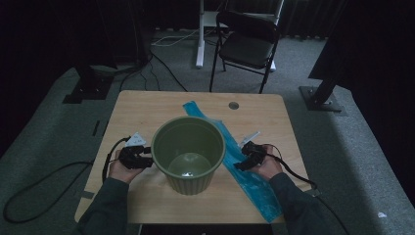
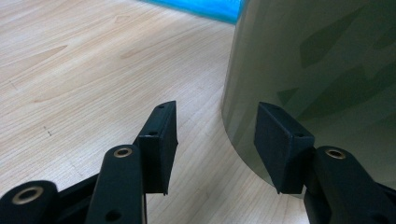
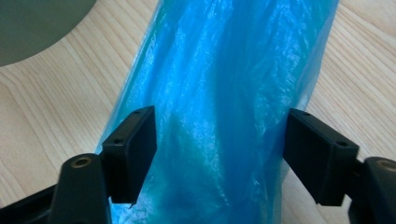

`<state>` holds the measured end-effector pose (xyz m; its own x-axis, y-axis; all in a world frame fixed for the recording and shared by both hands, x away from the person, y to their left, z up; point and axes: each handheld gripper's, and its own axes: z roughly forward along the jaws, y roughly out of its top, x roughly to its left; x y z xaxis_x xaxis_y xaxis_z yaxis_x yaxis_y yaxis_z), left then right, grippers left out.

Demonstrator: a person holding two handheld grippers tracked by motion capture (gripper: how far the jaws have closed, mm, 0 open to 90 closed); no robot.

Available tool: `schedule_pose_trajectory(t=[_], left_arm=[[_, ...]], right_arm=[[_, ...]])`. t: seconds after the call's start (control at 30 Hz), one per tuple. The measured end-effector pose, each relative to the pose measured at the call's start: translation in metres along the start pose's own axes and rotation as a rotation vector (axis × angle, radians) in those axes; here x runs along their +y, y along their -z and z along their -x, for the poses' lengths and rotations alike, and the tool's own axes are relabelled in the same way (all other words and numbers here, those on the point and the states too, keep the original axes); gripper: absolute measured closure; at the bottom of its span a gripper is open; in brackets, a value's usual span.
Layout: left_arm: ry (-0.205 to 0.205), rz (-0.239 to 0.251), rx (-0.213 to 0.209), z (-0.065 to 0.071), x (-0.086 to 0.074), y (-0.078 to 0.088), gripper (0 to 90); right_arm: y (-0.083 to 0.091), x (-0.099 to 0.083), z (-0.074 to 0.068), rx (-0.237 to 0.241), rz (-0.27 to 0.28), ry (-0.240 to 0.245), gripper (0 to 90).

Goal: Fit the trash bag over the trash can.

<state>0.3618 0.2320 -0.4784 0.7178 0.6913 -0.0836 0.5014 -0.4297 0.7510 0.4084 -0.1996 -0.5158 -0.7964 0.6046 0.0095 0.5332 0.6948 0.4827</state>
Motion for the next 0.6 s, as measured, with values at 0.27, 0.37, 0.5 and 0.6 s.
schedule_pose_trajectory(t=[0.27, 0.37, 0.5, 0.6], left_arm=[[0.000, -0.003, -0.006, 0.0020, 0.0010, -0.0021, 49.3], [0.000, -0.002, -0.007, 0.0017, 0.0010, -0.0022, 49.3], [-0.001, -0.002, -0.006, 0.0017, 0.0012, -0.0023, 49.3], [-0.001, -0.003, -0.006, 0.0018, 0.0013, -0.0023, 49.3]], right_arm=[[-0.0039, -0.0012, -0.0027, -0.011, -0.019, -0.013, 14.1], [-0.0066, -0.0015, -0.0045, -0.016, -0.029, -0.014, 12.6], [-0.0096, -0.0019, -0.0060, -0.021, -0.040, -0.010, 12.5], [-0.0090, -0.0016, -0.0057, -0.019, -0.040, -0.019, 15.7]])
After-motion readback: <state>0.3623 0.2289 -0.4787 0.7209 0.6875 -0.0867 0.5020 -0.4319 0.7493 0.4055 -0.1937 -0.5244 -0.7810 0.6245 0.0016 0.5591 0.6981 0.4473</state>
